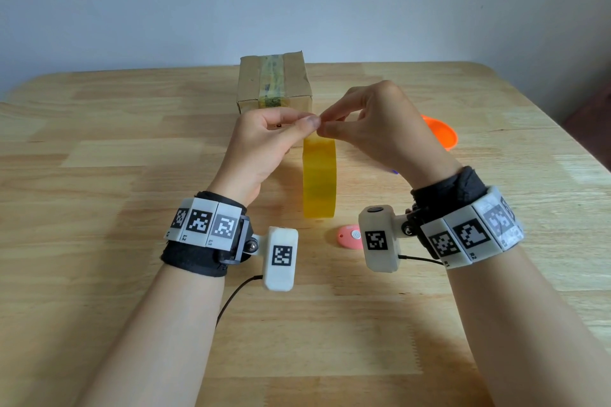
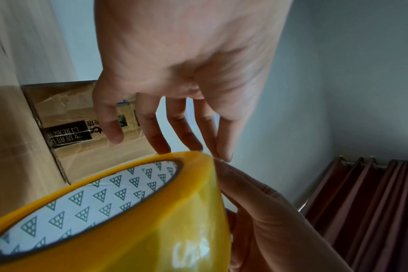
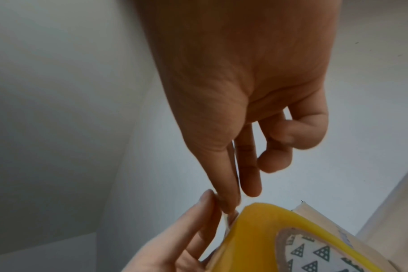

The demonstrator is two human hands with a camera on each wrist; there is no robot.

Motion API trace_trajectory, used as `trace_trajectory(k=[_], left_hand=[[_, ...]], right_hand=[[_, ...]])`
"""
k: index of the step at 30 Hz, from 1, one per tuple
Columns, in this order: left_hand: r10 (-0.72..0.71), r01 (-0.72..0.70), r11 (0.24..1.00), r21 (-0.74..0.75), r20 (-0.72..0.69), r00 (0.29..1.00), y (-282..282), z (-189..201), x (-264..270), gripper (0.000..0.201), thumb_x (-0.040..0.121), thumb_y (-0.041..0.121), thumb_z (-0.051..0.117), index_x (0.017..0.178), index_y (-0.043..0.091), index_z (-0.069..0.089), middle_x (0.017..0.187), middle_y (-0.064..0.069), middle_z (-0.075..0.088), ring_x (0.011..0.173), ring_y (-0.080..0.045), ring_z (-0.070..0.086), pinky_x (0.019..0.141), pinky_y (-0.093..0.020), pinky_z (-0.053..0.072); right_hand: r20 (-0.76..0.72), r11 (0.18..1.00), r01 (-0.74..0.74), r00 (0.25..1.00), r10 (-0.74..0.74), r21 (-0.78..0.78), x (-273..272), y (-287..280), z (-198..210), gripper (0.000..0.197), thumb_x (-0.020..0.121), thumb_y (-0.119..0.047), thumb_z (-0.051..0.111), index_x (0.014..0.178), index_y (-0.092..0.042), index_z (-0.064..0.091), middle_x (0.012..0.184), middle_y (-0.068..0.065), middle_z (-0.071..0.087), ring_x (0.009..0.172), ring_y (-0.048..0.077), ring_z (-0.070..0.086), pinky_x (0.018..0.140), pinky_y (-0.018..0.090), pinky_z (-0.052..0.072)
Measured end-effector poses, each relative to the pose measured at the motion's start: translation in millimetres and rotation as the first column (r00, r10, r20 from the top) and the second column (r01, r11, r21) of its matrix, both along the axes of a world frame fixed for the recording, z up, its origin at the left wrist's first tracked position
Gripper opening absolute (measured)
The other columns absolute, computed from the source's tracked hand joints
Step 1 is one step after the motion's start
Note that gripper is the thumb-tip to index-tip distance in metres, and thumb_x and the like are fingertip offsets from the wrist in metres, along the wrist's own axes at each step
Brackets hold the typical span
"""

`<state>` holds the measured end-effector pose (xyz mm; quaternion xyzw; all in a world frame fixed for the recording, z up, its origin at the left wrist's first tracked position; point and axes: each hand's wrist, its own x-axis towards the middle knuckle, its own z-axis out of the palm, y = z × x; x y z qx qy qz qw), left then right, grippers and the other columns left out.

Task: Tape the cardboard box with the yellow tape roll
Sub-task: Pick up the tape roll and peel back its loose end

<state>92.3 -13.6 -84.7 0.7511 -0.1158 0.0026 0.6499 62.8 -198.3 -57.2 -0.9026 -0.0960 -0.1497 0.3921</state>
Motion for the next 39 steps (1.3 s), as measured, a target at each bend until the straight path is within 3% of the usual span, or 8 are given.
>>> trace_trajectory(k=[3,10,14,17,22,28,32,39], left_hand=[[-0.007,0.006,1.0,-0.029,-0.042,0.999,0.6,1.7,-0.8,0.008,0.087,0.035,0.075,0.09,0.032,0.081,0.102,0.001,0.081,0.108,-0.024,0.073,0.095,-0.053,0.056],[-0.042,0.042,0.999,0.035,0.013,0.999,-0.7,0.7,-0.6,0.009,0.085,0.033,0.075,0.087,0.037,0.083,0.1,-0.002,0.081,0.108,-0.027,0.072,0.096,-0.053,0.057],[-0.031,0.029,0.999,0.042,0.042,0.999,1.7,-3.0,3.0,0.008,0.083,0.031,0.077,0.08,0.036,0.082,0.09,0.004,0.081,0.097,-0.018,0.075,0.094,-0.046,0.059],[-0.042,0.04,0.999,0.031,0.065,0.997,2.9,-3.3,3.4,0.008,0.083,0.028,0.078,0.08,0.033,0.082,0.089,0.005,0.081,0.093,-0.014,0.075,0.084,-0.038,0.06],[-0.1,0.097,0.995,0.025,0.155,0.983,4.3,2.2,1.2,0.014,0.09,0.015,0.074,0.085,0.025,0.082,0.091,0.012,0.08,0.09,-0.005,0.073,0.078,-0.02,0.052],[-0.057,0.059,0.998,-0.016,0.094,0.994,3.4,0.6,2.2,0.008,0.088,0.024,0.076,0.084,0.029,0.081,0.085,0.003,0.08,0.087,-0.015,0.073,0.083,-0.04,0.06],[-0.035,0.04,0.997,-0.062,0.078,0.996,4.7,-1.0,4.4,0.01,0.091,0.015,0.075,0.095,0.024,0.076,0.084,0.004,0.081,0.086,-0.01,0.075,0.081,-0.035,0.059],[-0.061,0.068,0.996,-0.06,0.112,0.992,4.2,-4.2,5.6,0.013,0.085,0.016,0.082,0.087,0.028,0.079,0.081,0.006,0.081,0.082,-0.008,0.076,0.078,-0.028,0.059]], right_hand=[[-0.014,1.0,0.003,1.0,-0.003,0.017,0.2,-1.0,0.6,0.01,0.084,-0.027,0.082,0.092,-0.02,0.083,0.086,-0.01,0.075,0.056,-0.018,0.055,0.055,0.002,0.037],[-0.034,1.0,0.012,0.999,-0.011,0.02,-1.9,-0.4,2.7,0.008,0.087,-0.027,0.079,0.091,-0.02,0.083,0.085,-0.008,0.078,0.055,-0.016,0.057,0.053,0.002,0.037],[-0.027,0.999,0.047,0.998,-0.048,-0.006,-1.4,2.0,2.2,0.013,0.089,-0.033,0.076,0.091,-0.022,0.083,0.085,-0.01,0.077,0.058,-0.018,0.057,0.053,0.002,0.037],[-0.024,0.998,0.061,0.998,-0.061,-0.003,-1.7,3.8,1.0,0.015,0.088,-0.035,0.076,0.088,-0.022,0.083,0.081,-0.012,0.076,0.058,-0.018,0.056,0.052,0.002,0.036],[-0.018,0.995,0.096,0.995,-0.096,0.004,1.9,4.6,-1.8,0.013,0.088,-0.033,0.075,0.084,-0.022,0.08,0.074,-0.011,0.073,0.055,-0.011,0.055,0.05,0.005,0.036],[0.007,0.999,0.038,0.999,-0.038,0.003,0.3,5.9,-0.6,0.01,0.088,-0.028,0.077,0.089,-0.02,0.082,0.071,-0.014,0.069,0.055,-0.014,0.054,0.052,0.004,0.035],[0.015,1.0,0.027,1.0,-0.027,-0.002,-1.0,5.7,1.6,0.008,0.088,-0.029,0.078,0.089,-0.022,0.083,0.081,-0.009,0.075,0.057,-0.014,0.055,0.054,0.005,0.036],[-0.055,1.0,0.005,0.998,-0.005,0.001,-6.0,5.5,6.4,0.012,0.093,-0.024,0.073,0.092,-0.016,0.082,0.045,-0.033,0.056,0.047,-0.015,0.054,0.044,0.004,0.035]])
